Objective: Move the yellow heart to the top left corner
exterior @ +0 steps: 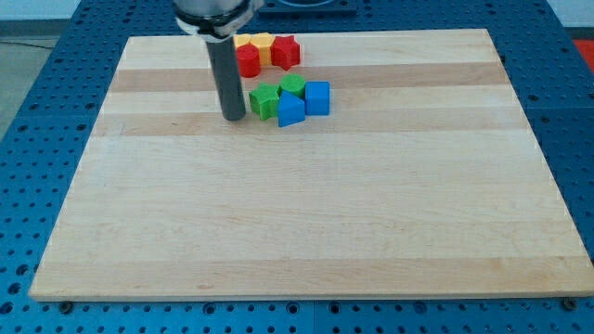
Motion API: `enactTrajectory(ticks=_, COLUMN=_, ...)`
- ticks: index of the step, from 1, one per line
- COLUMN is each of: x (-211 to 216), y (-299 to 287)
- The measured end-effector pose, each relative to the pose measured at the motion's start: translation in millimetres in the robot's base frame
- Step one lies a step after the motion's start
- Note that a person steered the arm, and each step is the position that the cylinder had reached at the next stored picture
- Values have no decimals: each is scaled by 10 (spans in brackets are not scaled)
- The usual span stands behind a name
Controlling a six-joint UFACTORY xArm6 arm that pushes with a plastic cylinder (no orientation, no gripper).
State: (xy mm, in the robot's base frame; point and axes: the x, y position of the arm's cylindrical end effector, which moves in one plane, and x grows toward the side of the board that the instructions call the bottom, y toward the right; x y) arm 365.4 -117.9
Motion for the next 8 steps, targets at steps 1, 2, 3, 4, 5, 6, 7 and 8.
enactTrajectory(ticks=1, x=-202, y=-80)
enactTrajectory(ticks=2, x=-506, y=95)
enactTrajectory(ticks=3, x=-765, y=480)
enactTrajectory(ticks=4, x=-837, y=774)
enactTrajectory(ticks=5, x=-934, y=965)
enactTrajectory(ticks=6, x=-1055, y=1128)
enactTrajectory(ticks=7, x=-1135, y=1510)
enactTrajectory(ticks=8, x=-1378, y=1694)
